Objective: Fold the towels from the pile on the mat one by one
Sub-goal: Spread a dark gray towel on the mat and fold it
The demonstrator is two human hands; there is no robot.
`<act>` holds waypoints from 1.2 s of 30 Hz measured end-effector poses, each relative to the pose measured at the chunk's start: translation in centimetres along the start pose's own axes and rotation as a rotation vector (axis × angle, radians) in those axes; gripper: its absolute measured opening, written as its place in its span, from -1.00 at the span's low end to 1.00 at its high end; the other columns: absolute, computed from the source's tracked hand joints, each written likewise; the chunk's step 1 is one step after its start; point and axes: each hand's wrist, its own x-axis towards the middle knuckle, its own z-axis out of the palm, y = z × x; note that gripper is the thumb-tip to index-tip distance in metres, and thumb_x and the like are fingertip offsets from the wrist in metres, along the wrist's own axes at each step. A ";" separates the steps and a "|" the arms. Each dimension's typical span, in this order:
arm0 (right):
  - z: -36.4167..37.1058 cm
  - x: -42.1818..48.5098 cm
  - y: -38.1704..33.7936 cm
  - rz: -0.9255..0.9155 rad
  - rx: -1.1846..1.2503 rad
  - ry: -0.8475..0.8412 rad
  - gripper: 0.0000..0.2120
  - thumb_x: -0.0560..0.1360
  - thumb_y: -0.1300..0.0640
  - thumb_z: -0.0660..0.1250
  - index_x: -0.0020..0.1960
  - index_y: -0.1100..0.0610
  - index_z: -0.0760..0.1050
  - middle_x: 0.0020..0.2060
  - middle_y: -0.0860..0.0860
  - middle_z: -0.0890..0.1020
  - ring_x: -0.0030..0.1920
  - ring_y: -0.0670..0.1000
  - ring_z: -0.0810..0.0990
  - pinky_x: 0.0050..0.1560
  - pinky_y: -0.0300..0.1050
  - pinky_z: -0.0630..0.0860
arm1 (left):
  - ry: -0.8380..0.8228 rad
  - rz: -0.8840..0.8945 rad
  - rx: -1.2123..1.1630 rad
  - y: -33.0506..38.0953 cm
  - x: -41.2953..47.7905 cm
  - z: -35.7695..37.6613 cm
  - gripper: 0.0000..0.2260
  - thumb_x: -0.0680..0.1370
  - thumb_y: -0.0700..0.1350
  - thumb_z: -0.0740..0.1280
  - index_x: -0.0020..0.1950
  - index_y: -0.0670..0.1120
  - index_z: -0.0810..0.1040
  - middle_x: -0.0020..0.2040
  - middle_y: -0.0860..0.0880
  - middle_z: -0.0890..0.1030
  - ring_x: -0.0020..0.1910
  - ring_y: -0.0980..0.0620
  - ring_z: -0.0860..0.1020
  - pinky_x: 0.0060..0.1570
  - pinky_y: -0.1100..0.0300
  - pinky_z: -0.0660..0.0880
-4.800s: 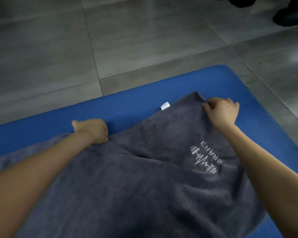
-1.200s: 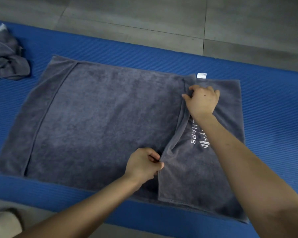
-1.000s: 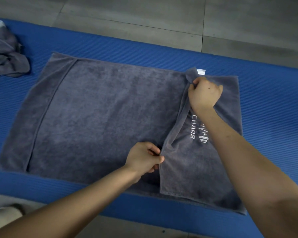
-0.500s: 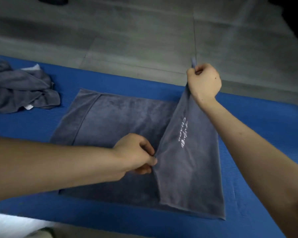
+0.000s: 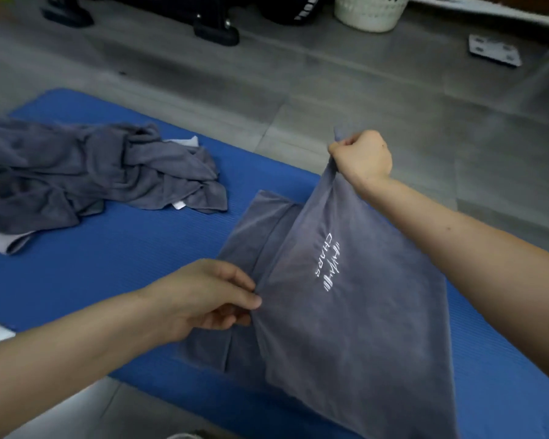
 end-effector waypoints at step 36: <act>5.2 -16.2 22.6 0.083 -0.484 -0.095 -0.52 0.49 -0.13 0.08 0.20 0.09 0.58 0.22 0.10 0.58 0.23 0.16 0.55 0.19 0.12 0.47 | 0.279 0.895 1.398 -1.8 25.2 0.8 -0.54 0.62 0.07 -0.04 0.48 -0.06 0.24 0.49 -0.11 0.22 0.48 -0.22 0.13 0.45 -0.15 -0.02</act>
